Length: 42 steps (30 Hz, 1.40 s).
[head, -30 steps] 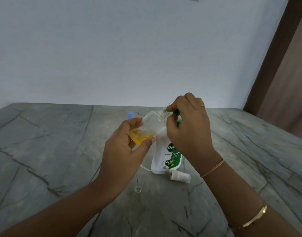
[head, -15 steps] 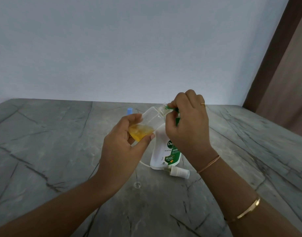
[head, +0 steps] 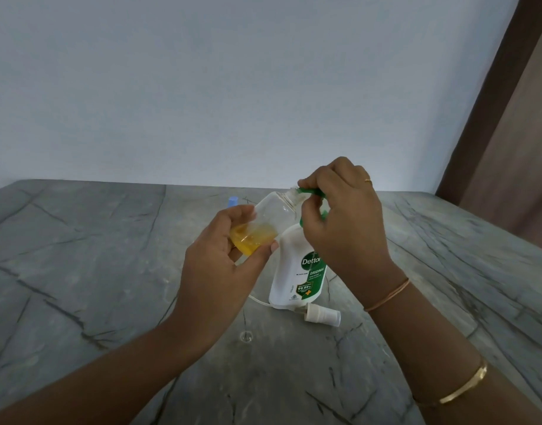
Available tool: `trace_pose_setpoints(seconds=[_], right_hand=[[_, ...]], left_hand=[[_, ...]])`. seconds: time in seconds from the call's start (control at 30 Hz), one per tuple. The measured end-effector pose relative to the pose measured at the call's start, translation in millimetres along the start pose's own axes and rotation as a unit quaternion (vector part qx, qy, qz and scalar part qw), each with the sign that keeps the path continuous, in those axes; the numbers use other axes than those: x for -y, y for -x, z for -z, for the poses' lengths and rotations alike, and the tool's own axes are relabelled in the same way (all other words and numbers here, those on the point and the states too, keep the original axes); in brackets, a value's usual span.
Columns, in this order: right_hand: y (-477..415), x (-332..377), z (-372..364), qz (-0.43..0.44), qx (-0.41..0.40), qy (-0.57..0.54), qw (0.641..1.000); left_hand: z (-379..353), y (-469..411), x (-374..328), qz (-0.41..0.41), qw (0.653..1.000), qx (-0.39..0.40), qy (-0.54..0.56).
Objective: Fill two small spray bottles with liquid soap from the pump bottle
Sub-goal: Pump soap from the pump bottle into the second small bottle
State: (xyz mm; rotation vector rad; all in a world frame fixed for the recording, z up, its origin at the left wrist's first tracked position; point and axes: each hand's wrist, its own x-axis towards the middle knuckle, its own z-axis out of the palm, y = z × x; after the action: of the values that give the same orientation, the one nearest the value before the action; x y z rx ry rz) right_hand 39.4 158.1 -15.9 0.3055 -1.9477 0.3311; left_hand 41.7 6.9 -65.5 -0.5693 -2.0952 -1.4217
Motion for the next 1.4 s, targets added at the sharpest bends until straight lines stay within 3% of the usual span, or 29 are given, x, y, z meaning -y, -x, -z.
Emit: trace_pose_setpoints(seconds=[1.4], right_hand=[[7.1, 3.7, -9.4, -0.008, -0.036, 0.030, 0.999]], left_hand=[[-0.4, 0.1, -1.1, 0.003, 1.000, -0.002, 0.002]])
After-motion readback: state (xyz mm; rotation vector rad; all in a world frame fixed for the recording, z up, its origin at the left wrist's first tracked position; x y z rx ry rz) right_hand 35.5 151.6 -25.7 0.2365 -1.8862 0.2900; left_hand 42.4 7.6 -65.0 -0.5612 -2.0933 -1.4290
